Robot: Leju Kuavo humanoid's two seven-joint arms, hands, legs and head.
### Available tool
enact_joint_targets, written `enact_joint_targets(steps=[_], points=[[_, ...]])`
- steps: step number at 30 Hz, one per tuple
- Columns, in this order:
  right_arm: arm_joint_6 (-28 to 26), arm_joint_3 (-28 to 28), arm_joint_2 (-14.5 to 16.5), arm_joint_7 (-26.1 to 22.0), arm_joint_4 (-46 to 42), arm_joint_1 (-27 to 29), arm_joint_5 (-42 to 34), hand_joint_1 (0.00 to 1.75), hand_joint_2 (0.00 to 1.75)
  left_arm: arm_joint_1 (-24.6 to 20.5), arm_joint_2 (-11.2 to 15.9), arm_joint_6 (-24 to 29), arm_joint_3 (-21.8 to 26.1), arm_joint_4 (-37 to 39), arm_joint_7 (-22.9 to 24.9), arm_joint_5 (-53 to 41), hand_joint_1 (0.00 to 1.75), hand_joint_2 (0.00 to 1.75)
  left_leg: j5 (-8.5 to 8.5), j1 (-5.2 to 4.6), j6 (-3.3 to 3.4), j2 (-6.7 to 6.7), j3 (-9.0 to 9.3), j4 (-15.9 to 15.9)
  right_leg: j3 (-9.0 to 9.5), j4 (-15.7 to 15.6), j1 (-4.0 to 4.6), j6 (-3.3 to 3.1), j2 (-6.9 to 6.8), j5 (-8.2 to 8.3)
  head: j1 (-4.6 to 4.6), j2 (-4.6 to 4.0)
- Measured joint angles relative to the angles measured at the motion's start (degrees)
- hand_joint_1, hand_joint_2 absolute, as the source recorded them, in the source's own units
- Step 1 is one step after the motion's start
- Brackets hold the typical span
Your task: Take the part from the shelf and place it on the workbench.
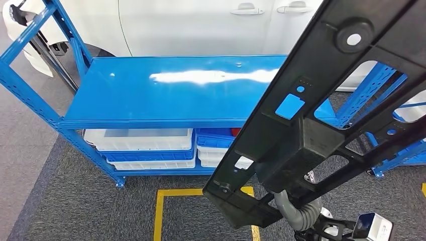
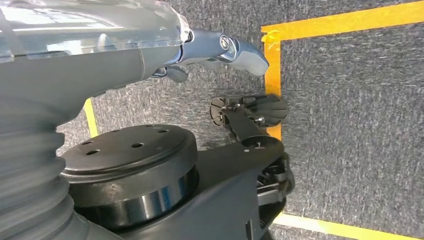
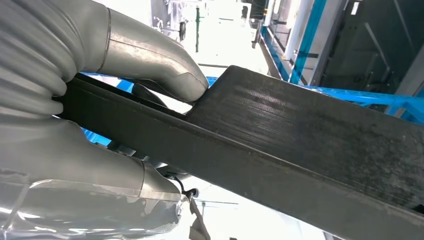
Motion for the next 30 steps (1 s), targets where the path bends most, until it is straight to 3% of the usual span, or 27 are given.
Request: enact_joint_targets(steps=[1, 4, 6, 8, 9, 10, 11, 12, 14, 16, 19, 20, 22, 24, 25, 26, 27, 28, 30], points=[[0.0, 0.0, 0.2, 0.1, 0.0, 0.0, 0.0, 1.71, 1.75, 0.0, 0.0, 0.0, 0.0, 0.0, 0.0, 0.0, 0.00, 1.75, 0.23, -0.05, -0.32, -0.02, -0.30, 0.3, 0.61, -1.3, 0.15, -0.44, 0.09, -0.33, -0.01, 0.00], [0.0, 0.0, 0.6, 0.1, 0.0, 0.0, 0.0, 1.71, 1.75, 0.0, 0.0, 0.0, 0.1, 0.0, 0.0, 0.0, 0.00, 1.75, 0.75, 0.00, -1.48, -0.12, -0.94, 0.5, -0.26, -1.5, 0.27, -1.88, 0.10, 0.58, 0.00, 0.00], [0.0, 0.0, 0.9, 0.1, 0.0, 0.0, 0.0, 1.71, 1.75, 0.1, 0.0, 0.0, 0.1, 0.0, 0.0, 0.0, 0.00, 1.75, -2.28, 0.23, -2.21, -0.21, -2.32, 3.4, -1.32, -1.8, 0.12, -2.65, -0.05, 1.70, 0.00, 0.00], [0.0, -0.1, 1.1, 0.1, 0.0, 0.0, 0.0, 1.71, 1.75, 0.1, 0.0, 0.0, 0.1, 0.0, 0.0, 0.0, 0.00, 1.75, -7.65, 0.49, -2.77, -0.21, -4.57, 10.3, -2.62, -1.7, 0.18, -2.98, -0.12, 2.74, 0.00, 0.00], [0.0, -0.1, 1.2, 0.1, 0.0, 0.0, 0.0, 1.71, 1.75, 0.1, 0.0, 0.0, 0.1, 0.0, 0.0, 0.0, 0.00, 1.75, -9.48, 0.57, -2.93, -0.21, -5.40, 13.9, -3.29, -1.7, 0.27, -3.01, -0.15, 3.22, 0.01, 0.00], [0.0, -0.1, 1.3, 0.1, 0.0, 0.0, 0.0, 1.71, 1.75, 0.1, 0.0, 0.0, 0.1, 0.0, 0.0, 0.0, 0.00, 1.75, -10.19, 0.58, -2.98, -0.21, -5.55, 16.1, -3.95, -1.6, 0.37, -3.02, -0.17, 3.69, 0.01, 0.00], [0.0, -0.1, 1.3, 0.2, 0.0, 0.0, 0.0, 1.71, 1.75, 0.1, 0.0, 0.0, 0.1, 0.0, 0.0, 0.0, 0.00, 1.75, -9.77, 0.57, -2.88, -0.22, -4.65, 16.3, -4.59, -1.5, 0.48, -3.01, -0.18, 4.15, 0.01, -0.01], [0.0, -0.1, 1.4, 0.2, 0.0, 0.0, 0.0, 1.71, 1.75, 0.1, 0.0, 0.0, 0.1, 0.0, 0.0, 0.0, 0.00, 1.75, -8.48, 0.53, -2.62, -0.23, -2.58, 14.1, -5.17, -1.5, 0.61, -2.99, -0.17, 4.60, 0.01, -0.01], [0.0, -0.1, 1.4, 0.2, 0.0, 0.0, 0.0, 1.71, 1.75, 0.0, 0.0, 0.1, 0.1, 0.0, 0.0, 0.0, 0.00, 1.75, -6.34, 0.24, -1.56, -0.28, 3.64, 5.3, -6.05, -1.4, 0.84, -2.84, -0.11, 5.46, 0.01, -0.01], [0.0, -0.1, 1.5, 0.3, 0.0, 0.0, 0.0, 1.71, 1.75, -0.2, 0.1, 0.1, 0.1, 0.0, 0.0, 0.0, 0.00, 1.75, -5.73, -0.22, -0.80, -0.29, 7.34, -0.8, -6.34, -1.6, 0.70, -2.30, -0.15, 6.29, 0.01, 0.00], [0.0, -0.1, 1.8, 0.3, 0.0, 0.0, -0.1, 1.71, 1.75, -0.1, 0.2, 0.1, 0.1, 0.0, 0.0, -0.1, 0.00, 1.75, -4.58, -0.57, -0.07, -0.19, 7.21, -2.4, -6.40, -2.2, 0.36, -1.17, -0.21, 7.36, 0.00, 0.00], [0.0, -0.1, 1.8, 0.3, 0.0, 0.0, -0.3, 1.71, 1.75, -0.1, 0.2, 0.1, 0.1, 0.0, 0.0, -0.1, 0.00, 1.75, -3.90, -0.44, 0.28, -0.09, 7.00, -2.9, -6.70, -1.9, 0.40, -0.88, -0.18, 6.81, 0.00, 0.00], [0.0, -0.4, 1.9, 0.4, 0.0, 0.0, -0.4, 1.71, 1.75, -0.2, 0.2, 0.1, 0.2, 0.0, 0.0, -0.2, 0.00, 1.75, -2.43, -0.08, 0.86, 0.12, 6.17, -3.6, -8.21, 2.0, 0.38, -0.45, -0.10, 2.83, 0.01, -0.01], [0.0, -0.7, 1.9, 0.7, 0.0, 0.1, -0.5, 1.71, 1.75, -0.1, 0.2, 0.1, 0.2, 0.0, 0.0, -0.2, 0.00, 1.75, -1.45, -0.14, 1.07, 0.16, 4.72, -3.4, -10.46, 9.4, 0.25, -0.07, -0.05, -2.36, 0.01, -0.01], [0.0, -0.8, 1.9, 0.9, 0.0, 0.1, -0.5, 1.71, 1.75, -0.1, 0.2, 0.1, 0.3, 0.0, 0.0, -0.2, 0.00, 1.75, -1.02, -0.15, 1.01, 0.18, 3.92, -3.2, -11.06, 12.5, 0.20, 0.12, -0.05, -3.62, 0.01, 0.00], [0.1, -0.8, 2.0, 1.0, 0.0, 0.1, -0.5, 1.71, 1.75, 0.0, 0.2, 0.1, 0.5, 0.0, 0.0, -0.3, 0.00, 1.75, -0.64, -0.15, 0.94, 0.19, 3.14, -2.9, -10.79, 13.8, 0.16, 0.26, -0.07, -3.64, 0.01, 0.00], [0.1, -0.9, 2.0, 1.0, 0.0, 0.1, -0.5, 1.71, 1.75, 0.0, 0.2, 0.1, 0.6, 0.0, 0.0, -0.4, 0.00, 1.75, -0.32, -0.13, 0.84, 0.20, 2.39, -2.6, -9.33, 12.7, 0.12, 0.33, -0.08, -2.59, 0.01, 0.00], [0.1, -0.9, 2.0, 1.0, 0.0, 0.1, -0.5, 1.71, 1.75, 0.1, 0.1, 0.1, 0.8, 0.0, 0.0, -0.5, 0.00, 1.75, -0.07, -0.11, 0.73, 0.20, 1.72, -2.2, -6.86, 9.6, 0.08, 0.31, -0.09, -1.05, 0.01, 0.00], [0.1, -1.0, 2.2, 1.0, 0.0, 0.1, -0.5, 1.71, 1.75, 0.1, 0.1, 0.0, 0.9, 0.0, 0.1, -0.7, 0.00, 1.75, 0.30, -0.14, 0.41, 0.19, 0.68, -1.4, -1.38, 1.3, 0.22, -0.11, -0.09, 0.59, 0.00, 0.00]])
